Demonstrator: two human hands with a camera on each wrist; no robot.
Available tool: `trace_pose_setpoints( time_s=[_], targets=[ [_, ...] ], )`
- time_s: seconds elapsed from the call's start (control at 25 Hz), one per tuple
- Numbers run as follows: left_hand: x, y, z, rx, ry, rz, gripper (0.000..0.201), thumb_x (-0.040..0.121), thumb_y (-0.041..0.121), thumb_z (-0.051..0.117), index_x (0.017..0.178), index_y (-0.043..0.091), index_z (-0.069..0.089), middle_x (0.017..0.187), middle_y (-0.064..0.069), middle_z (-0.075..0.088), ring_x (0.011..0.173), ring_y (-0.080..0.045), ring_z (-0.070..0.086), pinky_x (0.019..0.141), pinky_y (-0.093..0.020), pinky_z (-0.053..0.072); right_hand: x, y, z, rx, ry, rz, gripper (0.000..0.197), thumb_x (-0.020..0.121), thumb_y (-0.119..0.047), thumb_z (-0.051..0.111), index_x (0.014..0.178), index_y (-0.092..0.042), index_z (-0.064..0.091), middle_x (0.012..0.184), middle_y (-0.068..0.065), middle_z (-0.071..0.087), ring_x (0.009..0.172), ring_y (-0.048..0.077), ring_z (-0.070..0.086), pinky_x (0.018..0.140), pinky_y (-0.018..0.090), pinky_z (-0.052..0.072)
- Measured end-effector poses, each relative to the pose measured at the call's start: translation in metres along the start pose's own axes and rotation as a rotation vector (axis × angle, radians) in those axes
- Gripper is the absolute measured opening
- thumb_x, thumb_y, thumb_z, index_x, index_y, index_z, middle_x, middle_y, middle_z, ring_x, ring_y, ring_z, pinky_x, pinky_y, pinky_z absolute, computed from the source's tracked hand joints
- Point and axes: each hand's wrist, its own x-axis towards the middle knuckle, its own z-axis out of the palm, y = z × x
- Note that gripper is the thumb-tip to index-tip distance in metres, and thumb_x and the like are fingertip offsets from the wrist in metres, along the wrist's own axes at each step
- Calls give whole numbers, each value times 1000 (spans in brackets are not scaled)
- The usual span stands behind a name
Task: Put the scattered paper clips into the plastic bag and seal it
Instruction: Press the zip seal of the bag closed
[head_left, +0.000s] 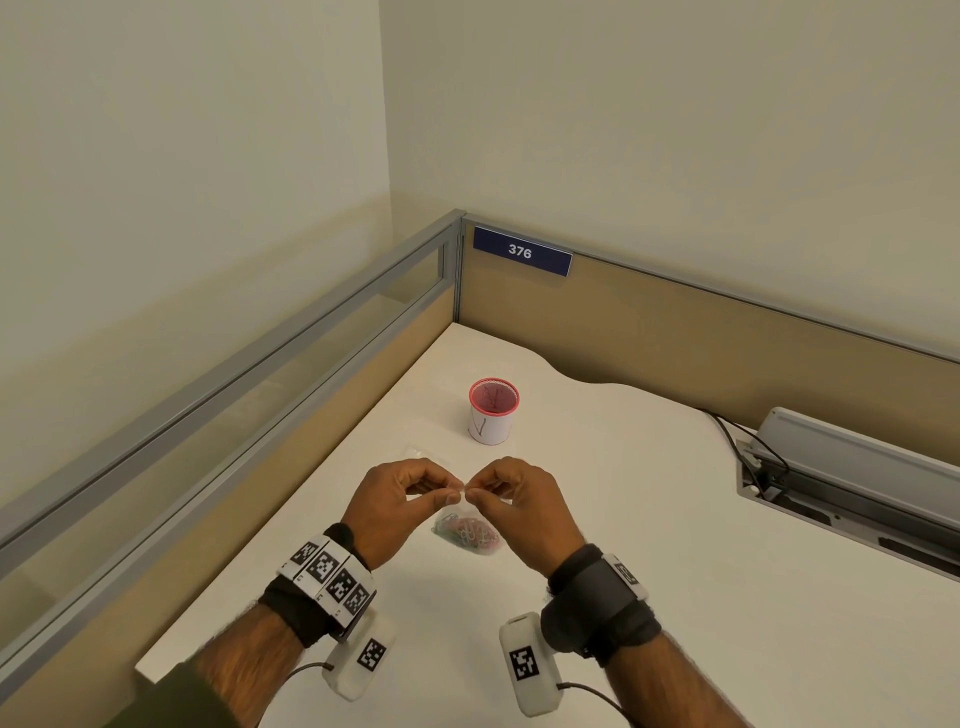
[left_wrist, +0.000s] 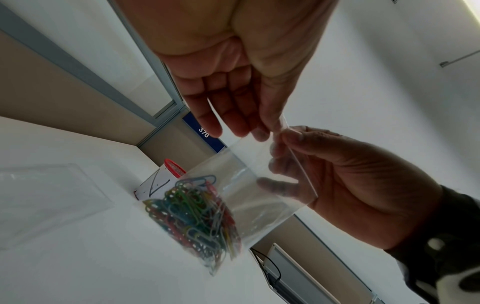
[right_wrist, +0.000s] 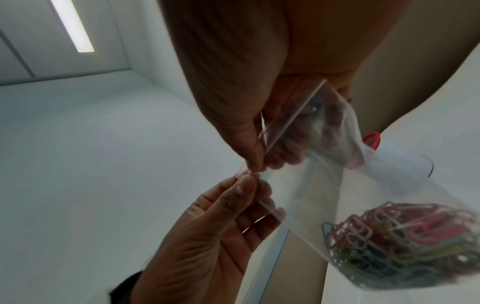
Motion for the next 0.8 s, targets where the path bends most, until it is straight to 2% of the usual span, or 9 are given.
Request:
trace_pose_setpoints(
  time_s=[0.12, 0.32, 0.44, 0.56, 0.68, 0.8],
  targets=[
    [0, 3, 2, -6, 21, -2, 6, 84, 17, 76, 88, 22, 76, 84, 13, 76, 82, -6, 69, 75, -12, 52, -1, 2, -1, -64, -35, -32, 16, 84, -27, 67, 99, -21, 65, 98, -4, 66, 86, 10, 60, 77, 20, 51],
    [1, 2, 2, -15, 39, 14, 4, 83, 17, 77, 85, 21, 76, 82, 13, 76, 81, -9, 70, 75, -15, 54, 0, 6, 1, -148, 26, -66, 12, 87, -28, 63, 91, -18, 68, 90, -2, 67, 81, 12, 59, 76, 28, 53],
    [1, 0, 0, -8, 30, 17, 3, 84, 21, 76, 87, 21, 76, 83, 12, 76, 83, -10, 70, 77, -17, 54, 0, 5, -1, -149, 24, -91, 14, 87, -29, 63, 91, -18, 71, 88, -3, 68, 80, 10, 59, 76, 28, 52],
    [-2, -1, -1, 18, 22, 31, 3, 86, 23, 74, 89, 23, 75, 85, 12, 76, 86, -7, 69, 78, -14, 53, -1, 2, 0, -177, 22, -110, 16, 88, -30, 62, 93, -18, 71, 90, -2, 68, 81, 11, 60, 75, 26, 51],
    [-3, 1, -1, 67, 28, 53, 5, 87, 20, 73, 87, 25, 72, 84, 11, 74, 87, -5, 67, 78, -10, 51, -1, -5, 3, -201, 12, -125, 16, 88, -30, 62, 96, -19, 70, 92, -3, 67, 83, 11, 58, 74, 20, 47],
    [-3, 3, -2, 122, 34, 93, 11, 87, 16, 72, 84, 26, 69, 80, 12, 71, 87, -7, 65, 78, -8, 48, -2, -9, 6, -207, 24, -148, 13, 88, -28, 61, 94, -19, 67, 89, -4, 64, 82, 12, 57, 75, 22, 48]
  ],
)
